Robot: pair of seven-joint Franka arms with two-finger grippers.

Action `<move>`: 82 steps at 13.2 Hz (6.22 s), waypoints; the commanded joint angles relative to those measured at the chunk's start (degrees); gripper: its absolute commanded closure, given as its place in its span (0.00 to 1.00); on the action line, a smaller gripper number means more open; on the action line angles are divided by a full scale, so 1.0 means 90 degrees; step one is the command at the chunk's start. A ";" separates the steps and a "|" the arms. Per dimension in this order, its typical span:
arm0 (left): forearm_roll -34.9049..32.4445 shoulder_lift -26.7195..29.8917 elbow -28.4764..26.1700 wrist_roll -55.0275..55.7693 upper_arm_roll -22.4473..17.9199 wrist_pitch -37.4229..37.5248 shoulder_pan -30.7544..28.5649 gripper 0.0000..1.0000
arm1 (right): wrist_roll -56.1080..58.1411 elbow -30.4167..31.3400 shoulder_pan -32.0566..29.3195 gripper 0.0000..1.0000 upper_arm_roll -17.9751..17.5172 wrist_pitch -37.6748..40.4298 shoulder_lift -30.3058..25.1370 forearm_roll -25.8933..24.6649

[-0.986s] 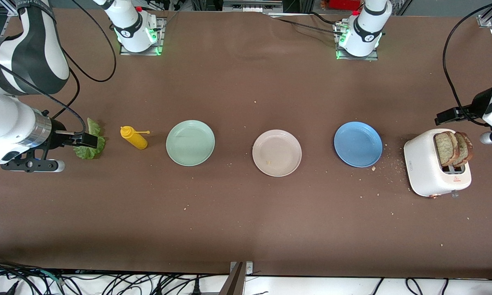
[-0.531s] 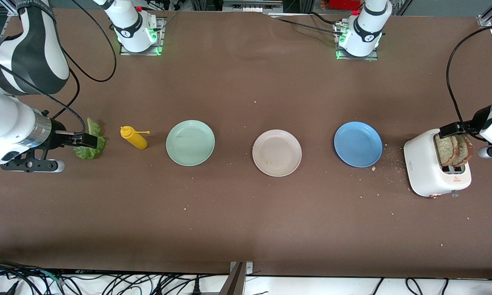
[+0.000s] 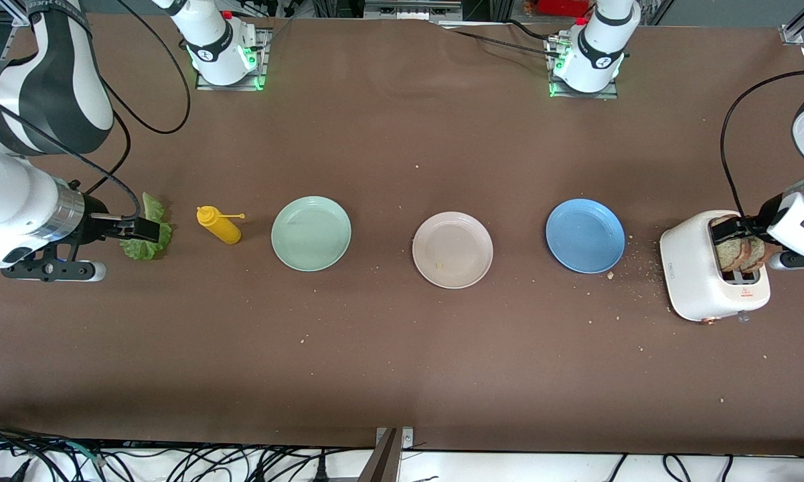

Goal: Make sandwich in beige plate with both arms
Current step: 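Move the left gripper over the toaster and lower onto a bread slice, then grasp the bread slice with the left gripper and lift it out, then carry the bread slice with the left gripper toward the beige plate, then lay the bread on the beige plate while the right gripper reaches the mustard, then grasp the mustard bottle with the right gripper while the left gripper withdraws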

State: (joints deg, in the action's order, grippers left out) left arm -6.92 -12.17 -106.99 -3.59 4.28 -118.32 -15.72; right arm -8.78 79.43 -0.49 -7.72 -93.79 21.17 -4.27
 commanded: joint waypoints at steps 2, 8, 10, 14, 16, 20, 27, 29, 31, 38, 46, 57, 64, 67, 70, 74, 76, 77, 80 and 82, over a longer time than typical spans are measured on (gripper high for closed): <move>-0.0237 0.0161 -0.0903 -0.0080 0.0071 -0.1127 -0.0176 0.02 | -0.0070 0.0023 -0.0034 0.00 -0.0021 -0.0008 -0.0067 0.0074; -0.0237 0.0355 -0.1042 -0.0051 0.0071 -0.1034 -0.0294 1.00 | -0.0040 0.0023 -0.0043 0.00 -0.0021 -0.0008 -0.0067 0.0074; -0.0228 0.0434 -0.1003 -0.0021 0.0081 -0.0810 -0.0294 1.00 | -0.0040 0.0023 -0.0043 0.00 -0.0021 -0.0008 -0.0067 0.0074; -0.0237 0.0561 -0.0974 -0.0002 0.0100 -0.0634 -0.0294 1.00 | -0.0040 0.0023 -0.0063 0.00 -0.0021 0.0011 -0.0067 0.0181; -0.0237 0.0630 -0.0721 -0.0041 0.0081 -0.0186 -0.0294 1.00 | -0.0050 0.0023 -0.0082 0.00 -0.0021 0.0011 -0.0057 0.0308; -0.0237 0.0679 0.0244 -0.0041 0.0149 0.1355 -0.0275 1.00 | -0.0050 0.0023 -0.0083 0.00 -0.0021 0.0002 -0.0067 0.0309; 0.0132 0.0503 0.0950 0.0008 0.0773 0.2179 -0.0157 1.00 | -0.0050 0.0023 -0.0083 0.00 -0.0021 0.0002 -0.0057 0.0309; 0.0775 0.0377 0.0950 -0.0021 0.0793 0.2179 -0.0079 1.00 | -0.0050 0.0023 -0.0083 0.00 -0.0021 0.0002 -0.0067 0.0309; 0.1527 0.0191 0.0941 -0.0021 0.0793 0.2179 0.0027 1.00 | -0.0050 0.0023 -0.0083 0.00 -0.0021 0.0002 -0.0067 0.0309; 0.4193 -0.0834 0.0941 -0.0099 0.0793 0.1761 0.0574 1.00 | -0.0089 0.0023 -0.0063 0.00 -0.0031 0.0051 -0.0096 0.0299; 0.6742 -0.2455 0.0931 -0.3143 0.0793 0.1193 0.0683 1.00 | -0.0167 0.0042 -0.0043 0.00 -0.0031 0.0265 -0.0086 0.0494; 0.9137 -0.3198 0.0238 -0.4620 0.0784 0.0130 0.1893 1.00 | 0.0230 0.0081 -0.0004 0.00 -0.0040 0.0461 -0.0038 0.0221; 0.9226 -0.3287 0.0140 -0.4914 0.0784 -0.0106 0.1962 0.00 | 0.3714 0.0218 -0.0053 0.01 -0.0031 0.0500 -0.0038 0.0298; 0.9226 -0.2878 -0.0279 -0.4904 0.0784 -0.1305 0.2136 0.00 | 0.5364 0.0597 -0.0267 0.01 0.0066 0.0442 -0.0038 0.1156; 0.9177 -0.2681 -0.0358 -0.4631 0.0774 -0.1375 0.2255 0.00 | 0.7522 0.1202 -0.0454 0.01 0.0320 0.0032 -0.0038 0.1909; 0.9138 -0.2418 -0.0514 -0.4349 0.0784 -0.1366 0.2255 0.00 | 0.9584 0.1934 -0.0561 0.01 0.0876 -0.0339 -0.0018 0.2904; 0.8993 -0.2184 -0.0602 -0.3978 0.0774 -0.1366 0.2352 0.00 | 1.0336 0.2394 -0.0697 0.01 0.1053 -0.0350 -0.0018 0.3519; 0.8624 -0.2076 -0.0631 -0.3725 0.0774 -0.1366 0.2353 0.00 | 1.0824 0.2560 -0.0823 0.01 0.1063 -0.0350 0.0021 0.3802; 0.6840 -0.1676 -0.0593 -0.2506 0.0764 -0.1356 0.2343 0.00 | 1.2124 0.2659 -0.1146 0.01 0.1063 -0.0252 0.0440 0.4360; 0.5754 -0.1500 -0.0534 -0.1802 0.0764 -0.1336 0.2343 0.00 | 1.2652 0.2679 -0.1351 0.01 0.1053 -0.0223 0.0732 0.4546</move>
State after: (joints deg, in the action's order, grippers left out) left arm 51.78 -28.98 -110.32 -25.17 11.81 -130.09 4.69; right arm 99.98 103.08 -10.58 2.35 -96.06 25.90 33.99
